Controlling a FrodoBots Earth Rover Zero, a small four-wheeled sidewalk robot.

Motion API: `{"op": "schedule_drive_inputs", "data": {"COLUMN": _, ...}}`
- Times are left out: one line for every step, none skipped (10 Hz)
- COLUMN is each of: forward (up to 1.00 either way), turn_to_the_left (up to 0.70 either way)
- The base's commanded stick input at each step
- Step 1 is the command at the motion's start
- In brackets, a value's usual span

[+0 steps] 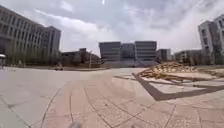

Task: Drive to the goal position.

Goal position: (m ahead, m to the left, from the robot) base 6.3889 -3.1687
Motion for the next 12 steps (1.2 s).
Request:
{"op": "schedule_drive_inputs", "data": {"forward": 0.7, "turn_to_the_left": -0.09}}
{"op": "schedule_drive_inputs", "data": {"forward": 0.7, "turn_to_the_left": -0.09}}
{"op": "schedule_drive_inputs", "data": {"forward": 0.7, "turn_to_the_left": -0.09}}
{"op": "schedule_drive_inputs", "data": {"forward": 0.7, "turn_to_the_left": -0.09}}
{"op": "schedule_drive_inputs", "data": {"forward": 0.7, "turn_to_the_left": -0.09}}
{"op": "schedule_drive_inputs", "data": {"forward": 0.7, "turn_to_the_left": -0.09}}
{"op": "schedule_drive_inputs", "data": {"forward": 0.7, "turn_to_the_left": -0.09}}
{"op": "schedule_drive_inputs", "data": {"forward": 0.7, "turn_to_the_left": -0.09}}
{"op": "schedule_drive_inputs", "data": {"forward": 0.7, "turn_to_the_left": -0.09}}
{"op": "schedule_drive_inputs", "data": {"forward": 0.7, "turn_to_the_left": -0.09}}
{"op": "schedule_drive_inputs", "data": {"forward": 0.7, "turn_to_the_left": -0.09}}
{"op": "schedule_drive_inputs", "data": {"forward": 0.7, "turn_to_the_left": -0.09}}
